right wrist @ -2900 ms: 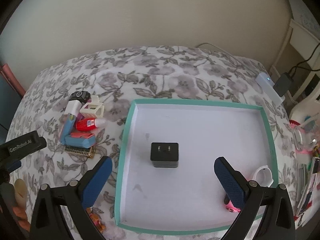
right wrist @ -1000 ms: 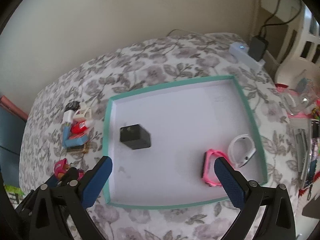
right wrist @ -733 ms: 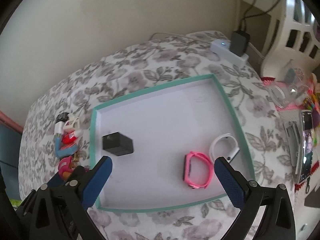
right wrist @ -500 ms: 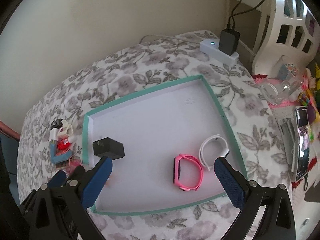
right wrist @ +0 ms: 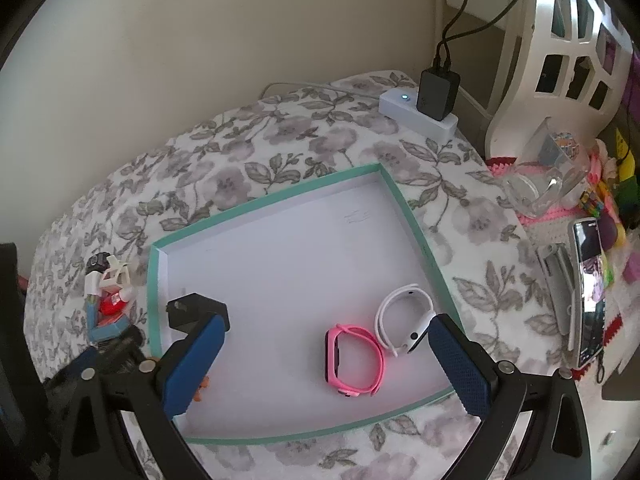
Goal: Organize rigid objects
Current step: 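Lower the pink dog figure into the tray and open the left tool, then move both tools over to the pile of items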
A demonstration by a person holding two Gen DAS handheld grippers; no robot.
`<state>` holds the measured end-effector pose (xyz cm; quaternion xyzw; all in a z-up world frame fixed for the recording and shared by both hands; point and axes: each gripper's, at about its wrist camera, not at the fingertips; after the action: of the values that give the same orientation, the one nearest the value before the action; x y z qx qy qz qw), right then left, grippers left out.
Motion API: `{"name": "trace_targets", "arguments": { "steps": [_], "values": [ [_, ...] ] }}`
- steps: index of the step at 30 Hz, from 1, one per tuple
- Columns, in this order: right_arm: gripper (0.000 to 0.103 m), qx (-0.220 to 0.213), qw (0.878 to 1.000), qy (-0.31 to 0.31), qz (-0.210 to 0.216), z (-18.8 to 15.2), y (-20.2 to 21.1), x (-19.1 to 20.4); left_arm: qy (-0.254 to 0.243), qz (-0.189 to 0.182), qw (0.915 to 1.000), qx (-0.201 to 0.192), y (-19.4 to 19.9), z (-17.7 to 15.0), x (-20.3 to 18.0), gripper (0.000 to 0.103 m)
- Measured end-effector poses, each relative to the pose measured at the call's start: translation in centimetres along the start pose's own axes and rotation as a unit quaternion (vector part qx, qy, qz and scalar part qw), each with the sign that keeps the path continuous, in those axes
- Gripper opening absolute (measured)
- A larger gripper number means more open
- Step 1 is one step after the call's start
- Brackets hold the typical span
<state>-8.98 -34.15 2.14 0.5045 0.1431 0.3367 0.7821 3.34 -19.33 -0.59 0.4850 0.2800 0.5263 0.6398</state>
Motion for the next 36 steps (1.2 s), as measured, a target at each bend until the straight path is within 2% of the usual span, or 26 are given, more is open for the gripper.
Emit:
{"name": "trace_targets", "arguments": {
  "steps": [3,6,10,17,20,24,29,36],
  "values": [
    [0.103,-0.005,1.000,0.008,-0.007,0.1,-0.1,0.4,0.025,0.000,0.9997,0.002,-0.1,1.1,1.0,0.063],
    [0.103,-0.018,1.000,0.020,-0.008,0.4,-0.2,1.1,0.054,0.000,0.9985,-0.003,0.0,2.6,2.3,0.086],
    [0.103,-0.036,0.999,0.035,0.005,0.8,-0.4,2.3,0.079,-0.012,0.9968,0.000,-0.5,3.9,3.3,0.092],
    [0.103,-0.044,0.998,0.045,0.009,1.0,-1.1,3.5,0.103,-0.025,0.9943,0.018,-2.7,4.8,5.5,0.094],
    [0.103,-0.057,0.997,0.045,0.013,1.2,-1.0,3.9,0.112,-0.042,0.9922,0.034,-3.8,4.9,7.6,0.094],
    [0.103,-0.080,0.995,0.051,0.015,1.7,-0.3,5.0,0.130,-0.047,0.9899,0.032,-4.4,5.2,11.4,0.094],
    [0.103,-0.098,0.992,0.070,0.049,2.3,0.7,8.1,0.143,-0.034,0.9891,0.013,-4.3,5.5,15.7,0.094],
    [0.103,-0.101,0.982,0.144,0.076,1.7,0.9,14.5,0.148,-0.001,0.9890,0.009,-4.9,5.6,19.8,0.094]
  ]
}}
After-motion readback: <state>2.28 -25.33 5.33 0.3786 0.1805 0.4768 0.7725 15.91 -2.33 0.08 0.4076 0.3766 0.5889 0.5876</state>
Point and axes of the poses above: each gripper's, at about its wrist camera, not at the fingertips, and y roughly against the way its jaws point, x to its left, z to its top, and after that the axes turned 1 degree about -y, right-handed
